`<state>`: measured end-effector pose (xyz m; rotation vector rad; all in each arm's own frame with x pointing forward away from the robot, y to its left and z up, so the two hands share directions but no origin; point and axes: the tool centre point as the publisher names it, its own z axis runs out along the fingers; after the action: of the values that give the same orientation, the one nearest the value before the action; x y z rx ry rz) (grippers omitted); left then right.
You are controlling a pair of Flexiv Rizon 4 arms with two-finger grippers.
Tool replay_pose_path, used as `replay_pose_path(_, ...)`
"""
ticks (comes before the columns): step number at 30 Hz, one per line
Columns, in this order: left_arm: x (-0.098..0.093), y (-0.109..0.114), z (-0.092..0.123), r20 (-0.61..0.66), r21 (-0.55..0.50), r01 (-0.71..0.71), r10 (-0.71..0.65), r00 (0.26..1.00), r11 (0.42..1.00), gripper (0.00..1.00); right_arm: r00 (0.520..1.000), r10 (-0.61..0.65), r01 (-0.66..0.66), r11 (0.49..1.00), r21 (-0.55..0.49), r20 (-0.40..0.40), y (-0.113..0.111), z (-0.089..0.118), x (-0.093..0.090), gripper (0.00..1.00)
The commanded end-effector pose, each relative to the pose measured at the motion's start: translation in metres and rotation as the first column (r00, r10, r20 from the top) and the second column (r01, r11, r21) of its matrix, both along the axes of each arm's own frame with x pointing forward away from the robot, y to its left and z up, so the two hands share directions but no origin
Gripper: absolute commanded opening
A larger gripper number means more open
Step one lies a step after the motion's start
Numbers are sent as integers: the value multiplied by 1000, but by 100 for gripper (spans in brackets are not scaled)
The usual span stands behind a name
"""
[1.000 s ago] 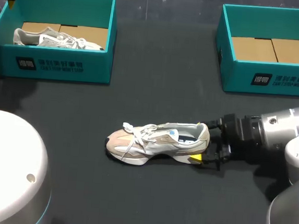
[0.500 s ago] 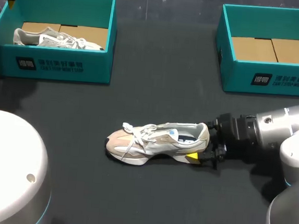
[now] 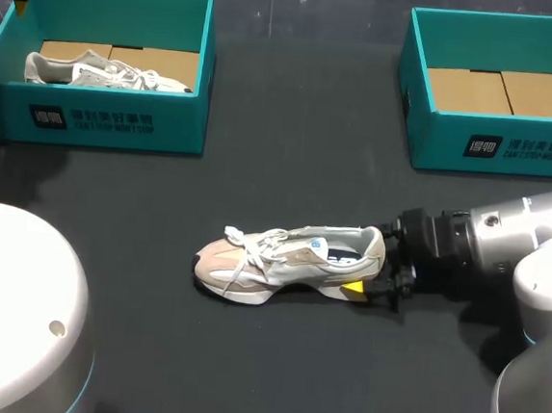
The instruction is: Take the shoe out of the shoebox, open the shoe tongue, remove and reinsert the insole, then place the shoe into the shoebox
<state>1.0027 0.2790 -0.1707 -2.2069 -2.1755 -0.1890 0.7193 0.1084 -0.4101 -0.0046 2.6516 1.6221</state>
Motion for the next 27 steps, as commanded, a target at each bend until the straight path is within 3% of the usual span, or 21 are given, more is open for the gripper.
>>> replay_pose_path(1, -1, 0, 0, 2, 3, 1, -1, 1000, 1000, 100, 1000, -4, 4, 1000, -9, 0, 5, 0, -1, 0)
replay_pose_path(15, -1, 0, 0, 2, 3, 1, -1, 1000, 1000, 100, 1000, -4, 4, 1000, -9, 0, 5, 0, -1, 0)
replay_pose_path(19, -23, -17, 5, -24, 0, -140, 140, 990, 990, 100, 1000, -4, 4, 1000, -9, 0, 5, 0, -1, 0)
replay_pose_path(24, -51, -47, 5, -71, 0, -425, 424, 903, 905, 100, 1000, -4, 4, 1000, -9, 0, 5, 0, -1, 0)
replay_pose_path(26, -62, -59, 6, -70, 29, -560, 561, 825, 828, 100, 1000, -4, 4, 1000, -9, 0, 5, 0, -1, 0)
replay_pose_path(27, -68, -66, 6, -41, 46, -650, 652, 757, 759, 100, 1000, -4, 4, 1000, -9, 0, 5, 0, -1, 0)
